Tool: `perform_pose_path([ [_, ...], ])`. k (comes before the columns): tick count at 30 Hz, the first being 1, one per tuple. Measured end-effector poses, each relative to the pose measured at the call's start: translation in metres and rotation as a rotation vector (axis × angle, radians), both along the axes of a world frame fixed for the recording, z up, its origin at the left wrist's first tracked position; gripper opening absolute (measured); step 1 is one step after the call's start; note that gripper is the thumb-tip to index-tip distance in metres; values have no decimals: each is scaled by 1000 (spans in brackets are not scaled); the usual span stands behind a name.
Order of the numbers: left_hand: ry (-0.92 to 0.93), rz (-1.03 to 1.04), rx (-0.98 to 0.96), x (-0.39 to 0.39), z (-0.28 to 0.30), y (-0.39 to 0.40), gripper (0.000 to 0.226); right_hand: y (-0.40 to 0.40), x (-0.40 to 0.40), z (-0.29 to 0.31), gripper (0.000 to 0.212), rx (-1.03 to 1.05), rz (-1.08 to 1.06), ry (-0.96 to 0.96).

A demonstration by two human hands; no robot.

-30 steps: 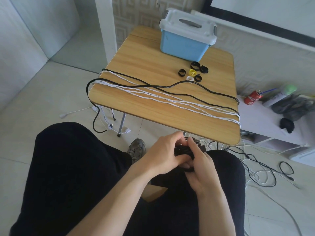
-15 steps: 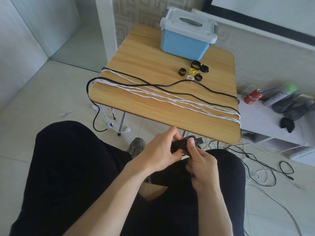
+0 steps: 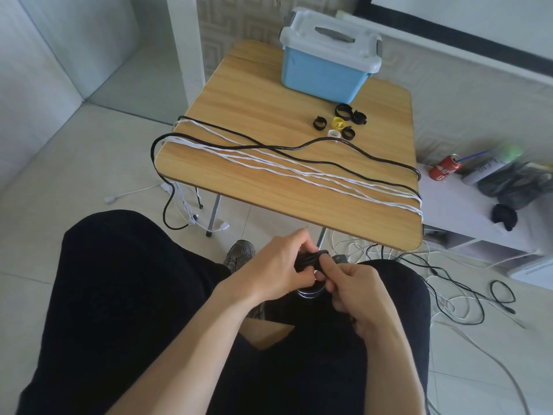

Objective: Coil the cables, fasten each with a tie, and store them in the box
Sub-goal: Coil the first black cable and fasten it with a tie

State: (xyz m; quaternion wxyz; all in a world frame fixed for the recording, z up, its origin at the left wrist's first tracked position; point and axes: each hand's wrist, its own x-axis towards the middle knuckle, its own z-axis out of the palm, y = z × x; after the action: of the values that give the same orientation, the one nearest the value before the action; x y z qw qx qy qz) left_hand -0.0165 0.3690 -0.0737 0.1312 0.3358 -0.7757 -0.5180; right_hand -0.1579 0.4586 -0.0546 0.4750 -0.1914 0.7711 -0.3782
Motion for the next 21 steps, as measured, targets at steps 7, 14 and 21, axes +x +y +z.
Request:
perform_pose_path([
  [7,-83,-32,42,2,-7,-3,20,3,-4,23,40,-219,58,0],
  [14,54,-159,278,1,-1,-3,32,-19,-10,29,22,-360,245,135],
  [21,267,-141,535,4,6,-2,19,-23,-21,23,20,-361,289,207],
])
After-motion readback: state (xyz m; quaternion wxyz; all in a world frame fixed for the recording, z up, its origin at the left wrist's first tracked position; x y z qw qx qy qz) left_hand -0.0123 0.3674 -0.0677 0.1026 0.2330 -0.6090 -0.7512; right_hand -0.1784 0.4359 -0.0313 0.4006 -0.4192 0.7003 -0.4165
